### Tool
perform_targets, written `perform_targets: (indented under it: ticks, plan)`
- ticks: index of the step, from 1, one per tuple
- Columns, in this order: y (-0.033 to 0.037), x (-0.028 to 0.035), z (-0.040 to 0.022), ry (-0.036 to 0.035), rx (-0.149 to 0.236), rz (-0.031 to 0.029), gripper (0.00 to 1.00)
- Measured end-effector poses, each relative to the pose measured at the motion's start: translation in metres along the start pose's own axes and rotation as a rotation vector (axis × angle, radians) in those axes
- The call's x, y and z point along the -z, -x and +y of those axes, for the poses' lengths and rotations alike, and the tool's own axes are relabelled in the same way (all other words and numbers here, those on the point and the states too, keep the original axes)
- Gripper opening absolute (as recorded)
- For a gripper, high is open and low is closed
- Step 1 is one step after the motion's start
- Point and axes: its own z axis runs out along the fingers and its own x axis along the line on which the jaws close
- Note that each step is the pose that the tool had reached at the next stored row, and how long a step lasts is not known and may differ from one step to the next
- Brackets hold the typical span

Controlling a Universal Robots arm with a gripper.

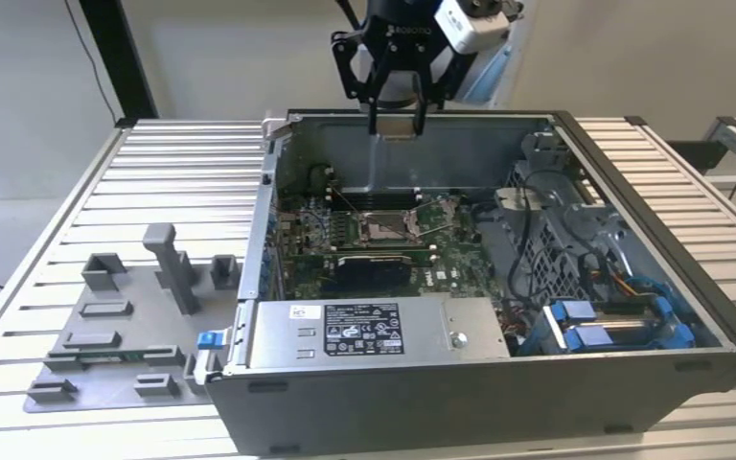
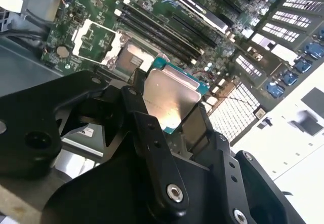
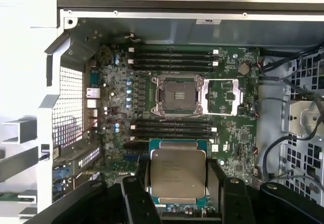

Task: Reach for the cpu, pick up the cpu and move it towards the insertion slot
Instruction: 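Pick up the cpu and move it towards the insertion slot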

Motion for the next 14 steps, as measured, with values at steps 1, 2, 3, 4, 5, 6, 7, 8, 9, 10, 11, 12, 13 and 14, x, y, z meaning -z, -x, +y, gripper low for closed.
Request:
perform_targets:
  ticks: [1,2,3,4,5,6,7,8,9,10,11,12,13,14]
  plan:
    - [0.0,-0.0001,0.0014,0.0,0.0,0.0,0.0]
    - [0.0,-0.0002,0.0027,0.0,0.0,-0.0001,0.0]
    - [0.0,-0.0003,0.004,0.0002,0.0,-0.0001,0.0]
    - [0.0,-0.0003,0.0053,0.0001,0.0,-0.0002,0.0]
    - [0.0,-0.0004,0.0064,0.0,0.0,-0.0001,0.0]
    - [0.0,-0.0004,0.0077,0.0001,-0.001,-0.0001,0.0]
    - [0.0,-0.0005,0.0088,0.0001,-0.001,-0.0001,0.0]
    - [0.0,-0.0006,0.01,0.0001,-0.001,-0.0001,0.0]
    - [0.0,-0.0007,0.0111,0.0001,-0.001,-0.0002,0.0]
    - [0.0,-0.0008,0.0122,0.0001,-0.001,-0.0002,0.0]
    - [0.0,-0.0009,0.0132,0.0,-0.001,-0.0002,0.0]
    - [0.0,-0.001,0.0141,0.0001,-0.001,-0.0001,0.0]
    - [0.0001,-0.0011,0.0151,0.0,-0.001,-0.0002,0.0]
    - [0.0001,-0.0013,0.0163,0.0001,-0.002,-0.0002,0.0]
